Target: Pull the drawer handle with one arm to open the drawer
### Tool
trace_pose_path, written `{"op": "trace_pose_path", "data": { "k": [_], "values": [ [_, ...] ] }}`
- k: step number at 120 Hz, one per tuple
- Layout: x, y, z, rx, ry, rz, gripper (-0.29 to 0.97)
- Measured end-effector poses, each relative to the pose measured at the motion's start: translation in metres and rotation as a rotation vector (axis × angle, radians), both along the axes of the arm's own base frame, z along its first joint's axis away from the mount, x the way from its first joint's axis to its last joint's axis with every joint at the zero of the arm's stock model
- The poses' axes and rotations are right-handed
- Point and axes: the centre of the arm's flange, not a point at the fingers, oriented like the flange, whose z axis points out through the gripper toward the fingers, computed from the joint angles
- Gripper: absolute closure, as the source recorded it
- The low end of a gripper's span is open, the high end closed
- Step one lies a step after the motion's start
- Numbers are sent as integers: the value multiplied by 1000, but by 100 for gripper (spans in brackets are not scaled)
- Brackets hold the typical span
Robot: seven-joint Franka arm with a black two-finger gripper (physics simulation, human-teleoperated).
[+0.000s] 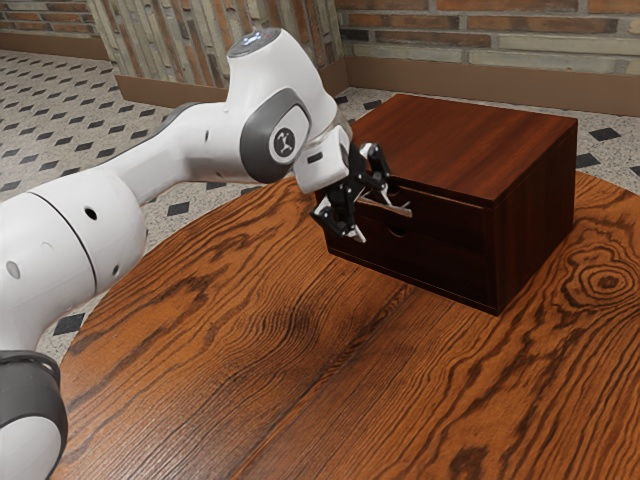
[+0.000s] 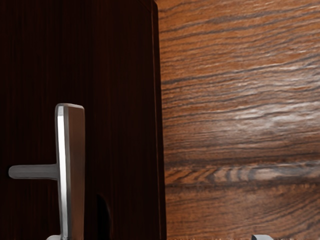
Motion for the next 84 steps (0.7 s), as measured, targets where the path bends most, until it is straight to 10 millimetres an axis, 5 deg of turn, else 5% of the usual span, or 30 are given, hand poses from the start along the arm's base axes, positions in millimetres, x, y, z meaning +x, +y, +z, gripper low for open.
{"op": "trace_pose_path", "data": {
  "k": [84],
  "values": [
    [-4, 0, 6, -11, 5, 28, 63]
  ]
}}
